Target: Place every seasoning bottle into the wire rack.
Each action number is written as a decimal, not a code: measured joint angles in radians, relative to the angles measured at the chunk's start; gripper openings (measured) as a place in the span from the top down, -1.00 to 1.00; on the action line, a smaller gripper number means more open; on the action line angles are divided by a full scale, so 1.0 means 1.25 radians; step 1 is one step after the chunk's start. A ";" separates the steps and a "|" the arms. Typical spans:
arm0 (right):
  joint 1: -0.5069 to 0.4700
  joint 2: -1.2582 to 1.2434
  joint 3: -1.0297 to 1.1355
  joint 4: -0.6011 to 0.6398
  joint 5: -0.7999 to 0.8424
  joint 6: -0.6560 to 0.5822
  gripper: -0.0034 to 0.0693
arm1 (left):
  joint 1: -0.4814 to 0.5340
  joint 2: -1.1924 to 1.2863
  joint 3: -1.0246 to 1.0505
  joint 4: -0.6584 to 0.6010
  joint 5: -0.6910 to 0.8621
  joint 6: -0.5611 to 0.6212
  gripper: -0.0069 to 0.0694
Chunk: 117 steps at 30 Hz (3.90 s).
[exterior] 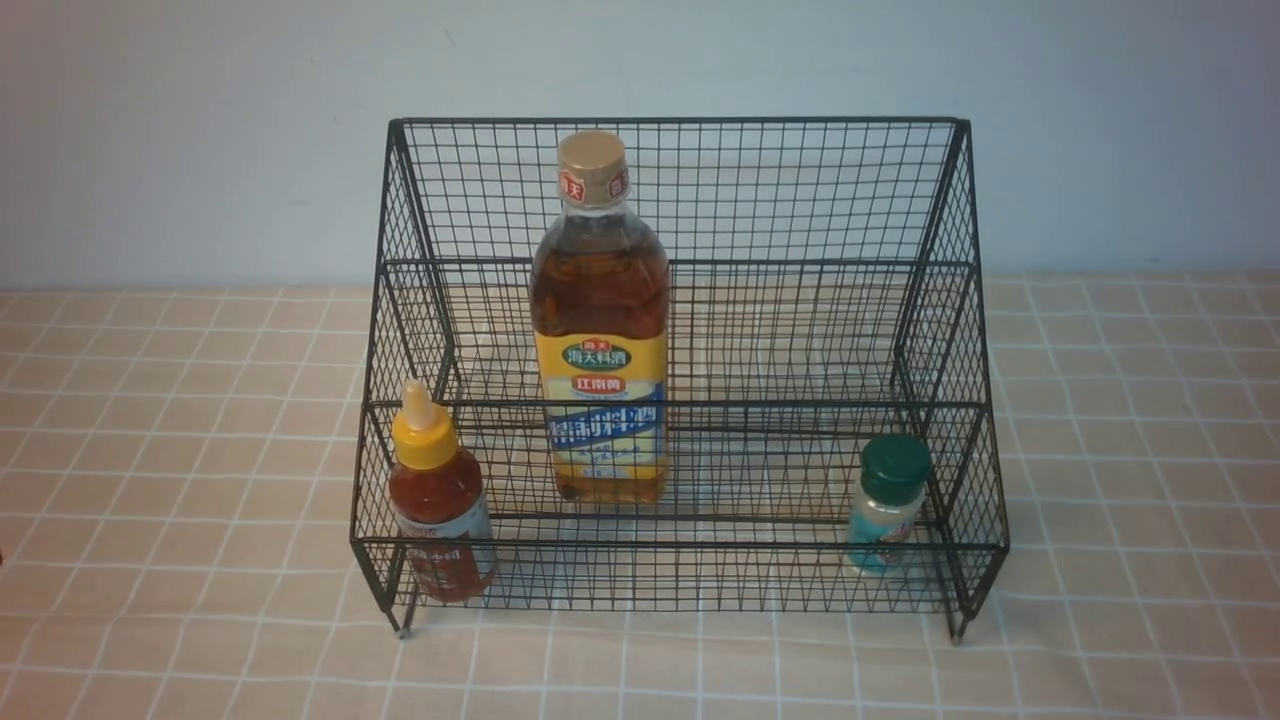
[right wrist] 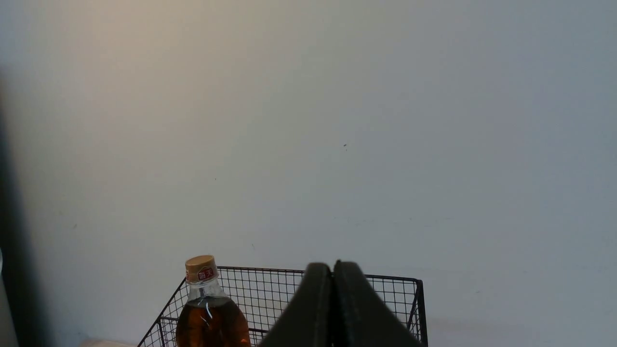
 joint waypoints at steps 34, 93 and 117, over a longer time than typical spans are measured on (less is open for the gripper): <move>0.000 0.000 0.000 0.000 -0.001 0.000 0.94 | 0.277 -0.296 0.531 -0.181 -0.296 0.431 0.83; -0.399 0.001 0.476 0.239 -0.118 -0.289 0.94 | 0.278 -0.296 0.531 -0.181 -0.296 0.432 0.83; -0.399 0.001 0.476 0.239 -0.118 -0.290 0.94 | 0.278 -0.296 0.531 -0.181 -0.296 0.432 0.83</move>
